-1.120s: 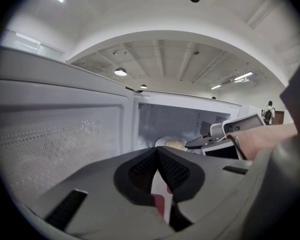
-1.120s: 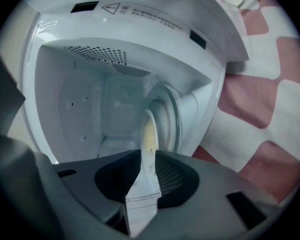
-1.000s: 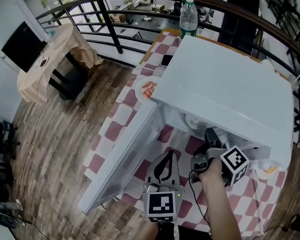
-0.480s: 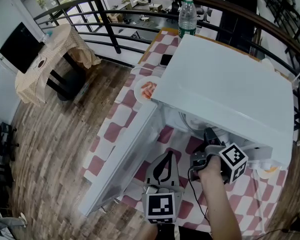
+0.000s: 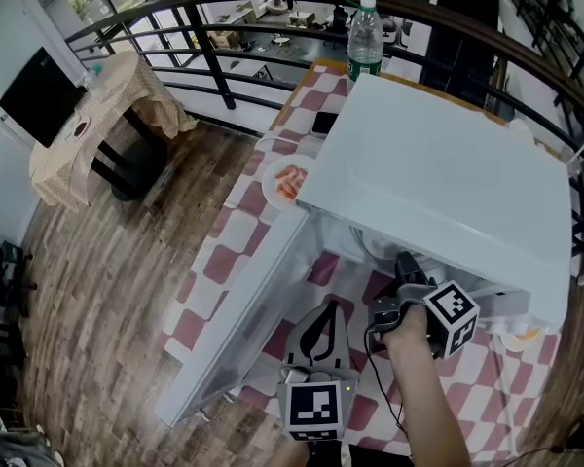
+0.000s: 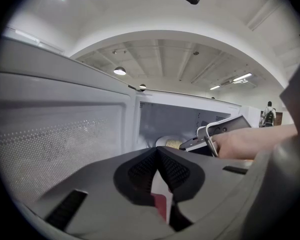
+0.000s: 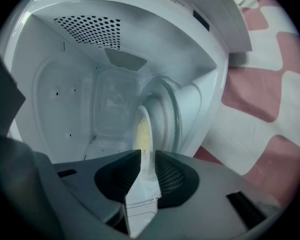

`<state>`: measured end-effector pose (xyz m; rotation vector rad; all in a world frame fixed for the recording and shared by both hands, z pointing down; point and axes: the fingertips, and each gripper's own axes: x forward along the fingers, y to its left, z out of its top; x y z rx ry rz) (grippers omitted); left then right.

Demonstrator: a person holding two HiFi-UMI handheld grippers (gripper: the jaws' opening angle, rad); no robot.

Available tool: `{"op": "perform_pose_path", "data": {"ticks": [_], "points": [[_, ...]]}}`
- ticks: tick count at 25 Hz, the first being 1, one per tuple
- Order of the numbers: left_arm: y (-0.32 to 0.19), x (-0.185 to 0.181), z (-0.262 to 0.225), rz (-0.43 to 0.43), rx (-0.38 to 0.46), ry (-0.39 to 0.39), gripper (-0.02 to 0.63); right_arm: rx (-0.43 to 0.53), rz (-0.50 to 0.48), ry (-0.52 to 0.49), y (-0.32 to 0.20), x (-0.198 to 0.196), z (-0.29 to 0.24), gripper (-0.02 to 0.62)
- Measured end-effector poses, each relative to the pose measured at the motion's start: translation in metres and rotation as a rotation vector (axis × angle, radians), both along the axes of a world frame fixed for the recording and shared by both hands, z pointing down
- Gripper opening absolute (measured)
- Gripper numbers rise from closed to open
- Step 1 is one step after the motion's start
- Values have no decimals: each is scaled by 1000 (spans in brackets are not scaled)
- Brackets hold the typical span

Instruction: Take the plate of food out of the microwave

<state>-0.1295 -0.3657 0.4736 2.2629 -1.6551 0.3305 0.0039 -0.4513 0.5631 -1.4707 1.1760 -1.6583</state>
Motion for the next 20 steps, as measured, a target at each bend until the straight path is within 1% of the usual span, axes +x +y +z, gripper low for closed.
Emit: {"op": "perform_pose_path", "data": {"ticks": [7, 8, 9, 10, 15, 17, 18, 20], "points": [[-1, -1, 1, 2, -3, -5, 14, 10, 10, -9, -6, 2, -1, 109], [-1, -1, 2, 2, -5, -7, 14, 13, 16, -12, -7, 3, -1, 101], [-1, -1, 2, 3, -5, -7, 14, 17, 22, -17, -7, 3, -2, 70], [-1, -1, 2, 3, -3, -7, 14, 21, 26, -21, -6, 3, -2, 57], [0, -2, 4, 9, 37, -9, 15, 29, 33, -21, -5, 4, -2, 49], [1, -3, 6, 6, 23, -8, 14, 21, 33, -15, -5, 4, 1, 39], [2, -3, 7, 4, 11, -6, 14, 18, 34, -12, -4, 4, 1, 15], [3, -4, 8, 4, -6, -4, 14, 20, 37, -8, -3, 5, 2, 15]]}}
